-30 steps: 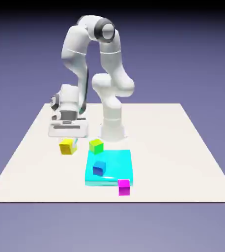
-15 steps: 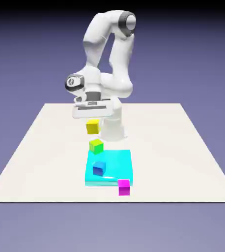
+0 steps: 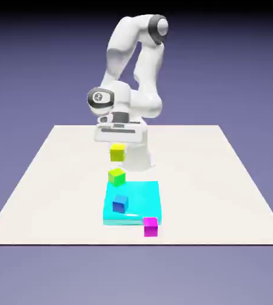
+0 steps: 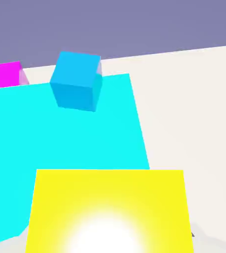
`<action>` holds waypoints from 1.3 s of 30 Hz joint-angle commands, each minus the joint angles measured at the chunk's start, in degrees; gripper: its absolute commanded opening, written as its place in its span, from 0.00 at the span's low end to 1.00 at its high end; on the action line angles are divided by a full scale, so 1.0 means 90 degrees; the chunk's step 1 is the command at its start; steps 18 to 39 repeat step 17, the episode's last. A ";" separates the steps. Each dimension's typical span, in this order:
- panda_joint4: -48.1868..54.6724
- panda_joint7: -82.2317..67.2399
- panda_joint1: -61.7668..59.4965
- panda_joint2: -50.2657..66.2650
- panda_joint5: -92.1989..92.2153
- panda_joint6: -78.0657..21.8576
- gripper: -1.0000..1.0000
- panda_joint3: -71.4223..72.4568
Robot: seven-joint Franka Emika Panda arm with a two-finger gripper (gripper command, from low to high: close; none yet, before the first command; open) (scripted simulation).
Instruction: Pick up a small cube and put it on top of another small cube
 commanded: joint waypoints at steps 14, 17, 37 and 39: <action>0.0118 0.0277 0.3228 0.0797 -0.0523 -0.1597 0.00 -0.2999; 0.0120 0.0281 0.3269 0.0807 -0.0530 -0.1617 1.00 -0.3037; 0.0120 0.0281 0.3269 0.0807 -0.0530 -0.1617 1.00 -0.3037; 0.0120 0.0281 0.3269 0.0807 -0.0530 -0.1617 1.00 -0.3037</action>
